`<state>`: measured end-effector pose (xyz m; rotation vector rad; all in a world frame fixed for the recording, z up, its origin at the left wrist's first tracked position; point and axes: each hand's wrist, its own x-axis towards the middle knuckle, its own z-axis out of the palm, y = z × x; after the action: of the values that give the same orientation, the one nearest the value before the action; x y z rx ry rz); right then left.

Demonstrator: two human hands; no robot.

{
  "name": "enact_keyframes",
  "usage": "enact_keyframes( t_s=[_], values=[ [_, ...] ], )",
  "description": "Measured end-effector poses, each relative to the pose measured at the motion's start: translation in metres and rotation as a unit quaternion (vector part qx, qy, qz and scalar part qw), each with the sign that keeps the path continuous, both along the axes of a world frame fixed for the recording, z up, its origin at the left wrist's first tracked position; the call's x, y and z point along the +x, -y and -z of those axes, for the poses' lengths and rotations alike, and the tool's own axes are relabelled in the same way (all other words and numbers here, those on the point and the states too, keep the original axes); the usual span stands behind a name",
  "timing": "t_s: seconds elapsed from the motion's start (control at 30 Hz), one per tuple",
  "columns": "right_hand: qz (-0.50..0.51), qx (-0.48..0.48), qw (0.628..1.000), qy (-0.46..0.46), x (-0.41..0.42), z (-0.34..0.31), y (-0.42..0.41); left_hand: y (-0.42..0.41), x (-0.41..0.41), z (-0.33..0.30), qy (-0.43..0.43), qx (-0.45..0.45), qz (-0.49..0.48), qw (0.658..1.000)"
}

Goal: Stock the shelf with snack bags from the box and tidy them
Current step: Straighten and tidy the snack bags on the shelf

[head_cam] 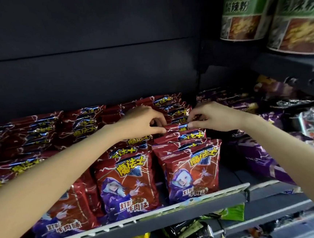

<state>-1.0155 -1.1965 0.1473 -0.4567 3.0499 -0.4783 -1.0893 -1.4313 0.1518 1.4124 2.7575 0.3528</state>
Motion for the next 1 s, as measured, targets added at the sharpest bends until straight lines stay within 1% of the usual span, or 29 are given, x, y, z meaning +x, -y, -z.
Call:
enact_keyframes(
  t_s=[0.07,0.13,0.23,0.3,0.37,0.4,0.43,0.5,0.57,0.63,0.73,0.8,0.83,0.93,1.0],
  values=[
    [0.003,-0.029,0.999,-0.028,-0.002,0.007,0.003,0.005,-0.002,0.002,-0.013,0.019,-0.009,1.0],
    [0.008,-0.031,0.999,-0.036,-0.004,0.01,0.001,0.007,-0.001,0.003,0.001,0.035,-0.006,0.999],
    [-0.001,-0.034,0.999,0.002,-0.005,0.004,-0.004,0.008,0.0,0.002,0.047,0.033,-0.015,0.998],
    [-0.003,-0.063,0.997,0.043,-0.004,-0.001,-0.008,0.006,0.0,0.0,0.084,0.03,-0.034,0.995],
    [0.005,-0.079,0.995,0.062,-0.004,-0.004,-0.011,0.002,-0.002,0.0,0.076,0.029,-0.045,0.996],
    [0.01,-0.07,0.996,0.05,-0.005,-0.003,-0.012,0.0,-0.002,0.001,0.06,0.031,-0.052,0.996],
    [0.013,-0.05,0.999,0.016,-0.006,-0.002,-0.011,-0.002,-0.002,0.001,0.04,0.033,-0.06,0.997],
    [0.022,0.007,0.996,-0.09,-0.008,0.003,-0.005,-0.003,0.0,0.001,-0.009,0.036,-0.082,0.996],
    [0.036,0.063,0.981,-0.177,-0.007,0.006,0.001,-0.001,0.001,0.002,-0.048,0.043,-0.092,0.994],
    [0.039,0.08,0.975,-0.203,-0.005,0.007,0.002,0.003,0.002,0.001,-0.072,0.042,-0.08,0.993],
    [0.047,0.027,0.985,-0.165,-0.002,0.006,-0.006,0.007,0.001,-0.002,-0.1,0.004,-0.047,0.994],
    [0.062,-0.013,0.989,-0.134,0.001,0.005,-0.01,0.007,0.001,-0.005,-0.097,-0.016,-0.039,0.994],
    [0.075,-0.048,0.99,-0.11,0.005,0.004,-0.012,0.007,0.001,-0.005,-0.088,-0.013,-0.038,0.995],
    [0.112,-0.189,0.976,-0.007,0.018,0.006,-0.012,0.004,-0.002,-0.003,-0.038,0.026,-0.04,0.998],
    [0.127,-0.24,0.961,0.046,0.023,0.012,-0.006,0.0,-0.004,-0.001,-0.026,0.03,-0.041,0.998]
  ],
)
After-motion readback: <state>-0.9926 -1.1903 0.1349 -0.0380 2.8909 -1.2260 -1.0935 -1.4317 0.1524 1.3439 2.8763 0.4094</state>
